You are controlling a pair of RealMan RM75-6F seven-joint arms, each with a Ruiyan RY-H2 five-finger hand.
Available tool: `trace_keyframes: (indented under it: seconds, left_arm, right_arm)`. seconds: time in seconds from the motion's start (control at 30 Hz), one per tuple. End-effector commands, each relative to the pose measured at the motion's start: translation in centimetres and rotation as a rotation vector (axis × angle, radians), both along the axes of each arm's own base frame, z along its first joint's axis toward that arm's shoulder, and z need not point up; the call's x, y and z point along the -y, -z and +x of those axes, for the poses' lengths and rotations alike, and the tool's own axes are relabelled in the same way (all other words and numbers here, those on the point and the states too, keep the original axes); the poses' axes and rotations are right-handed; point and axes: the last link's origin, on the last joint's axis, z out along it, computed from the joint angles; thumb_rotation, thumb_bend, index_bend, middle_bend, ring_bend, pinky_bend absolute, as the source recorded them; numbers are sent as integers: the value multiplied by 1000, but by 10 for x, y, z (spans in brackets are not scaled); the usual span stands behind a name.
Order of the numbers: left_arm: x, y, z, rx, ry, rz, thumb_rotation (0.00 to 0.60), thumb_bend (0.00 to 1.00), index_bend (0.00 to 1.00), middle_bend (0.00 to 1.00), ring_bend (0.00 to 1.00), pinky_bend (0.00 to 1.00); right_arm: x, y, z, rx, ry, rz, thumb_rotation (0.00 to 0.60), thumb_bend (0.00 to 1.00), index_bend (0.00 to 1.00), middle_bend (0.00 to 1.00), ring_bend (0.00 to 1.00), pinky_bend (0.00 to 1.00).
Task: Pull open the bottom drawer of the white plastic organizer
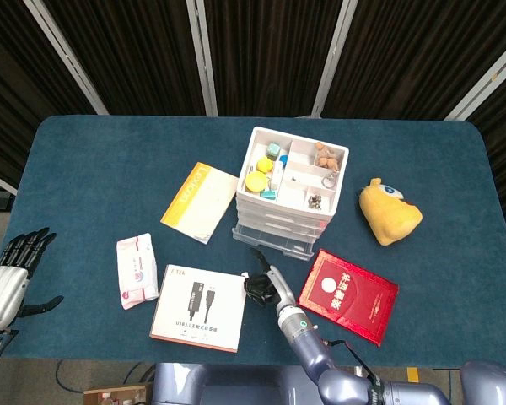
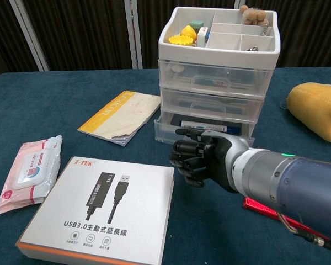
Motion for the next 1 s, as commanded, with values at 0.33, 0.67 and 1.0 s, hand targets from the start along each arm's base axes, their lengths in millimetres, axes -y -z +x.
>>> trace_keyframes:
  seconds: [0.33,0.67,1.0]
  left_arm:
    - [0,0,0,5,-3,0,600,13,0,0,0,20]
    - [1,0,0,12,-13,-10,600,15,0,0,0,19]
    - [0,1,-1,14,-22,-16,600,13,0,0,0,20]
  right_arm:
    - [24,-20,-19,-209,-24,-16,600,857,0,829,835,892]
    - [39,-17,-38,-286,14,16,600,856,0,828,835,892]
    - [33,-11,-43,-310,13,39,600,867,315,828,838,892]
